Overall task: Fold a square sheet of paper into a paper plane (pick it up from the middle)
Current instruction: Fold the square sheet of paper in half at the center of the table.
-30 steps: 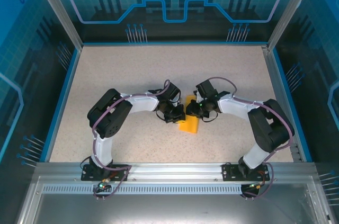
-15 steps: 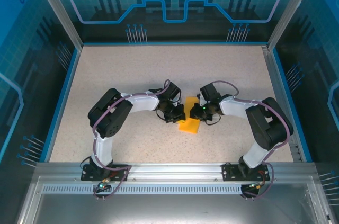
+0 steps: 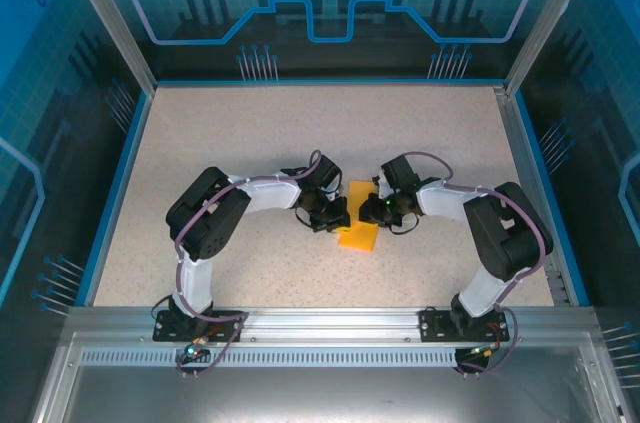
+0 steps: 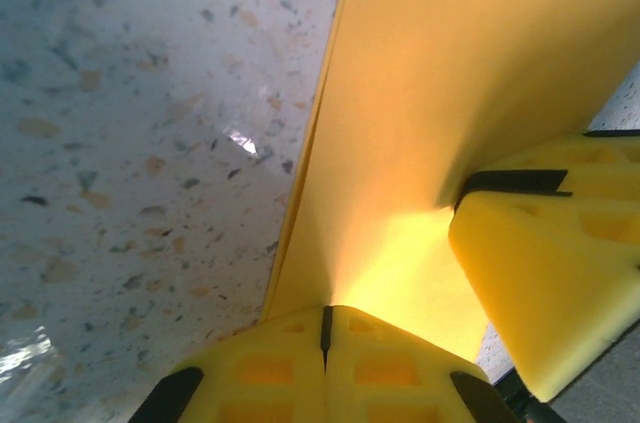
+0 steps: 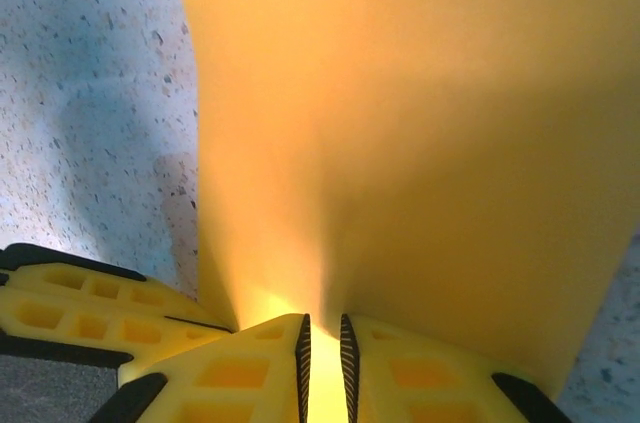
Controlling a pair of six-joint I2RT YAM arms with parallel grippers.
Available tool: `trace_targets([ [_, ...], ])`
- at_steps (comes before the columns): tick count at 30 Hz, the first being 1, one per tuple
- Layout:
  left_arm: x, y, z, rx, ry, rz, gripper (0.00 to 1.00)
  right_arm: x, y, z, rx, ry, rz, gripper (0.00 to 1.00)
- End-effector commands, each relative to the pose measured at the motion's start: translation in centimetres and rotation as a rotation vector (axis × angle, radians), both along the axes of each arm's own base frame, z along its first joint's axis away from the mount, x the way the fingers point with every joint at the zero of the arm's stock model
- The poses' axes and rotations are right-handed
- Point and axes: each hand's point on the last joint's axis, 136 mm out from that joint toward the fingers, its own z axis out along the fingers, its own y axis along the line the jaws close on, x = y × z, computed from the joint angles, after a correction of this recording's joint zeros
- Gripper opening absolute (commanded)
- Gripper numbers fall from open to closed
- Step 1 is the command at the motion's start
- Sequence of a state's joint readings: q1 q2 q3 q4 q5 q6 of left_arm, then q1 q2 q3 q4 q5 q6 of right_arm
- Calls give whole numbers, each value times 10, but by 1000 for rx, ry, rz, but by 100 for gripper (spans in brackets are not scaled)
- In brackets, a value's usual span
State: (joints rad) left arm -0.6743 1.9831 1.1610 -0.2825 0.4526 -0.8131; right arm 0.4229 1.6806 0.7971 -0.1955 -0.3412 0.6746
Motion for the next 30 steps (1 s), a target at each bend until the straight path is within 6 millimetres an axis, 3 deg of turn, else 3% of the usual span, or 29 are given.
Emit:
trace_targets([
  [1,-42,51,-64,268,173,33,5,11,-12,4,0,-51,-27,19],
  [10,-43,53,-65,274,175,29,5,6,-29,-26,-11,-16,-62,16],
  [17,-43,54,-66,280,173,25,5,29,-18,16,64,-137,-59,16],
  [26,-43,53,-68,283,179,24,5,45,-33,-13,81,-101,-140,16],
  [30,-43,53,-67,284,178,21,5,55,-27,8,92,-145,-123,16],
])
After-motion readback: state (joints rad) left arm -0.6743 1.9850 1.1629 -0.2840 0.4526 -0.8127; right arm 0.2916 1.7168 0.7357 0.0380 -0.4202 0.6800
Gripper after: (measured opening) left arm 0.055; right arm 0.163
